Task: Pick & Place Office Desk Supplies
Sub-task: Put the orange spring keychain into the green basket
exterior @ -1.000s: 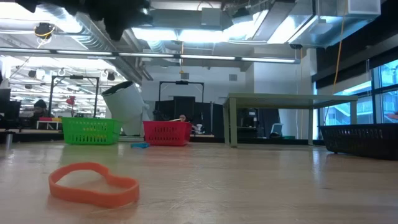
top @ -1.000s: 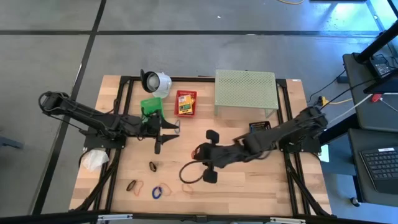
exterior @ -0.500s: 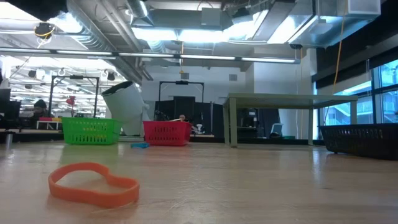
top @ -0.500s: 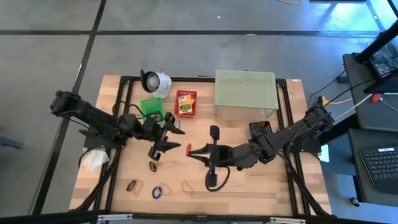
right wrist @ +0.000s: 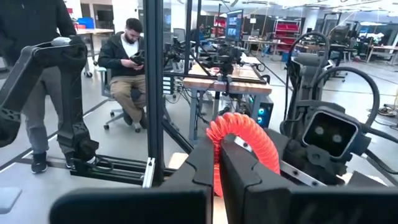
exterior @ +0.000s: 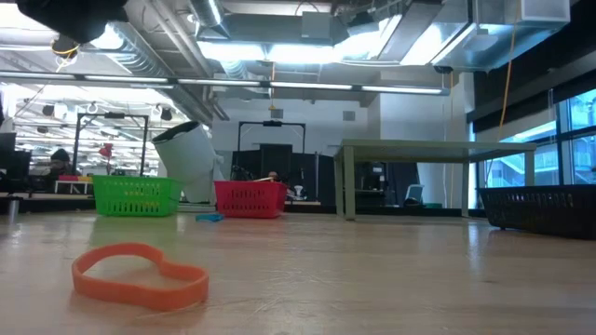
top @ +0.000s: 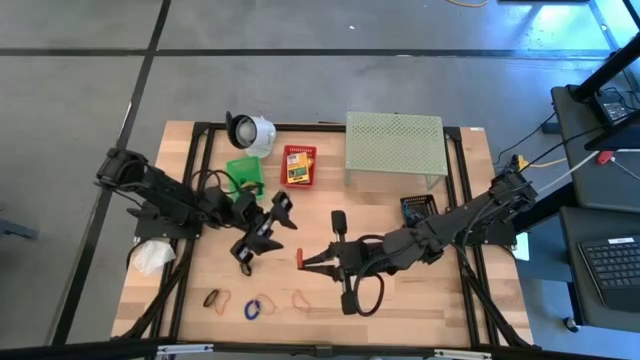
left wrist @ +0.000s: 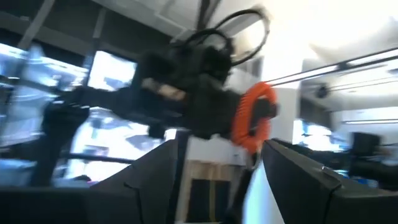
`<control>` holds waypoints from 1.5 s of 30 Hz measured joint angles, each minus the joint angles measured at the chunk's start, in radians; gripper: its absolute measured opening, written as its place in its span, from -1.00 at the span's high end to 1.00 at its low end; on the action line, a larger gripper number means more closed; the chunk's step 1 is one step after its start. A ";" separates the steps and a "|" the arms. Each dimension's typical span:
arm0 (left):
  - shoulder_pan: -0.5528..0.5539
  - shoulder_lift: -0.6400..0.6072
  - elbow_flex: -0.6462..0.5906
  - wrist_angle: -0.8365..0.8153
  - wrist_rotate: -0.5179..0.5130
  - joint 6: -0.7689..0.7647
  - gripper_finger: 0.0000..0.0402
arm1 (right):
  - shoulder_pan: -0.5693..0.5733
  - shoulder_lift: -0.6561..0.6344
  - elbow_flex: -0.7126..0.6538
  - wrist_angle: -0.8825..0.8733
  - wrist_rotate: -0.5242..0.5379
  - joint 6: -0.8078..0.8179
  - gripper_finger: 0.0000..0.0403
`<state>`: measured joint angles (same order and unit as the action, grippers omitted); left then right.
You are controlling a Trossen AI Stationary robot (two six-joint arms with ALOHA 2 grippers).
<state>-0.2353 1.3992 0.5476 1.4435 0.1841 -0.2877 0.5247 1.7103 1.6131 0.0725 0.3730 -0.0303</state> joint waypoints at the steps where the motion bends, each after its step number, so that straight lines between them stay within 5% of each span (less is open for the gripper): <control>1: -0.003 0.005 0.015 0.000 0.022 -0.011 -0.16 | 0.000 0.000 0.000 0.003 0.000 0.000 0.97; 13: -0.013 0.012 0.124 -0.152 0.081 -0.016 -0.16 | -0.025 0.000 0.000 0.014 -0.086 -0.003 0.97; 28: -0.013 0.012 0.126 -0.131 0.140 -0.030 0.03 | -0.079 0.042 0.003 0.018 -0.106 0.028 0.97; 45: -0.021 0.011 0.126 -0.138 0.186 -0.016 0.92 | -0.091 0.052 0.002 0.032 -0.149 0.042 0.97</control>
<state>-0.2559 1.4097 0.6735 1.3052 0.3705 -0.3034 0.4339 1.7622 1.6146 0.1043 0.2236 0.0113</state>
